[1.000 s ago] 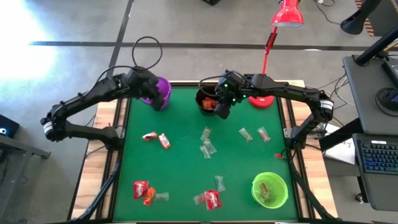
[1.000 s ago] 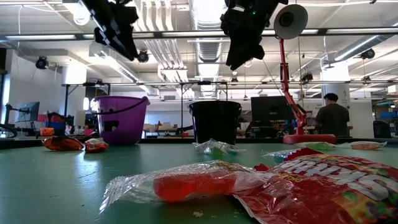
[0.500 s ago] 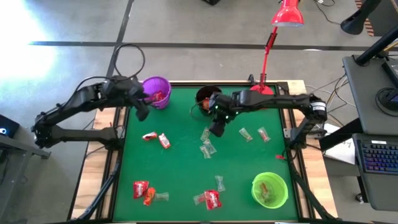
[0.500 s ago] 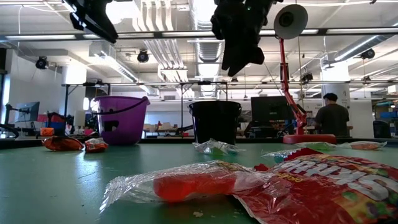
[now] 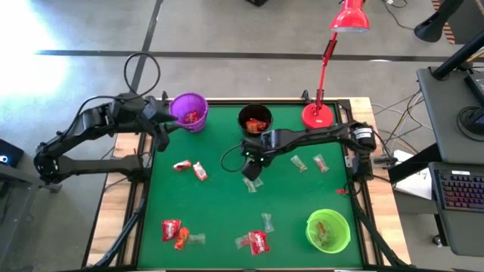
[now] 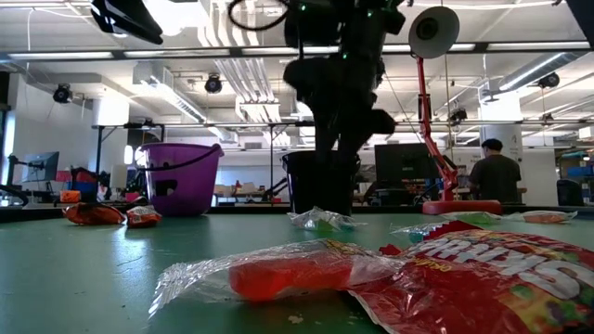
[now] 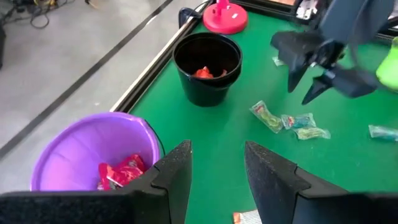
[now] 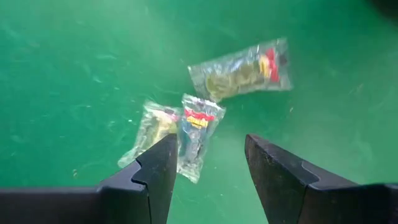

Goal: Sort candy
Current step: Put the blue gummy into the green bucket

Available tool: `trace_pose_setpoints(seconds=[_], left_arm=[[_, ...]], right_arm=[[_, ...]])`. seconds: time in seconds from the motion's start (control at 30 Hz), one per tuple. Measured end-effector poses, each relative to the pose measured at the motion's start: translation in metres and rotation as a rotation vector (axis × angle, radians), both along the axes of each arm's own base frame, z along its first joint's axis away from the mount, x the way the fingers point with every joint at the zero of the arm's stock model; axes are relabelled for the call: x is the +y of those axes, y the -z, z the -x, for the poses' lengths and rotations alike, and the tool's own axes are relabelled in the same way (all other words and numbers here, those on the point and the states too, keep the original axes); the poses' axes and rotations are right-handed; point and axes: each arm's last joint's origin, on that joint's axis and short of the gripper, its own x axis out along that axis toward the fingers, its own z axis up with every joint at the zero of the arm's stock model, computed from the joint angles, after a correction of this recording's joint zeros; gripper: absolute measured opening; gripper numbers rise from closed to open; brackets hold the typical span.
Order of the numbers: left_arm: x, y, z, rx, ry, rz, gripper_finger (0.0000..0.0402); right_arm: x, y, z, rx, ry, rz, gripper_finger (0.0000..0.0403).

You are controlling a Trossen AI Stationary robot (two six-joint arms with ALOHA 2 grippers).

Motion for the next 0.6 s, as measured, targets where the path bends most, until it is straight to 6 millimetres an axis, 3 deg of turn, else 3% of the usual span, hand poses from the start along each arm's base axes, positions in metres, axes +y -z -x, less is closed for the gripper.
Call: trace_pose_setpoints(seconds=[0.3, 0.6], left_arm=[[-0.004, -0.003, 0.008, -0.01, 0.032, -0.056, 0.0131], [-0.005, -0.004, 0.012, -0.02, 0.032, -0.061, 0.0131]], right_arm=[[0.022, 0.036, -0.01, 0.091, 0.005, -0.027, 0.0185], [0.029, 0.048, -0.017, 0.082, -0.01, -0.018, 0.0185]])
